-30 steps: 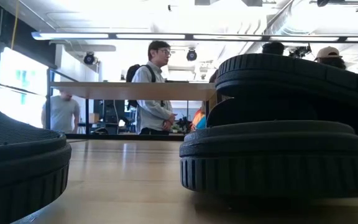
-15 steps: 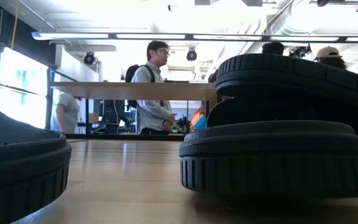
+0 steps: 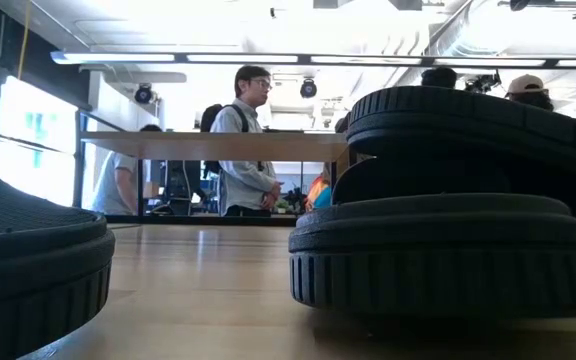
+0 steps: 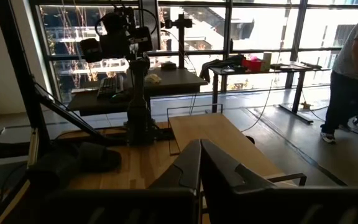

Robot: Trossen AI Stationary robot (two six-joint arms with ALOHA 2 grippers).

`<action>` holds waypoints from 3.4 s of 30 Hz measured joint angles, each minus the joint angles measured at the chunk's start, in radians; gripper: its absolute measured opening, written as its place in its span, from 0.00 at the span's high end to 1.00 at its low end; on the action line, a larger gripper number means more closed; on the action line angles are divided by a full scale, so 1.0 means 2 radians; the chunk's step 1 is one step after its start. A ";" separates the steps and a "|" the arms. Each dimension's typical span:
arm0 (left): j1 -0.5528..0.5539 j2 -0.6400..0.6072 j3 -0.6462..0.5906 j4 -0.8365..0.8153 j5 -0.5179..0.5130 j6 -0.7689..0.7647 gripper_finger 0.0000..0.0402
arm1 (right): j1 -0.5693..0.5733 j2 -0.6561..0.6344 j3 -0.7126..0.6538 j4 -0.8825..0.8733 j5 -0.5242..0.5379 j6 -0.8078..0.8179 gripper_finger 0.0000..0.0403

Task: Pick and place slides into the shelf
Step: Put the blue slide on the shelf

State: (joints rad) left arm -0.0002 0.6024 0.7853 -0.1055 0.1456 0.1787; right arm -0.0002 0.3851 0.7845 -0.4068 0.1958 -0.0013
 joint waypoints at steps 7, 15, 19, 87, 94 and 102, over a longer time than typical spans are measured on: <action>0.000 0.062 0.000 -0.001 0.073 -0.025 1.00 | 0.000 0.000 0.000 0.000 0.001 -0.033 1.00; -0.001 0.107 0.000 -0.001 0.111 -0.058 1.00 | 0.000 0.000 0.000 0.006 0.001 -0.026 1.00; -0.021 0.114 0.000 -0.005 0.087 -0.061 1.00 | 0.000 0.000 0.000 0.012 -0.002 0.016 1.00; -0.141 0.237 0.075 -0.293 -0.130 0.045 1.00 | -0.006 0.577 0.348 -0.505 0.087 0.271 0.65; -0.141 0.237 0.075 -0.308 -0.130 0.045 1.00 | -0.026 0.638 0.269 -0.519 0.095 0.356 0.57; -0.141 0.237 0.075 -0.315 -0.131 0.048 1.00 | -0.036 0.677 0.199 -0.477 0.104 0.384 0.57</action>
State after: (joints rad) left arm -0.2817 1.0771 0.9360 -0.7353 -0.1165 0.2742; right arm -0.0729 1.7399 1.1824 -1.3600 0.4035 0.7671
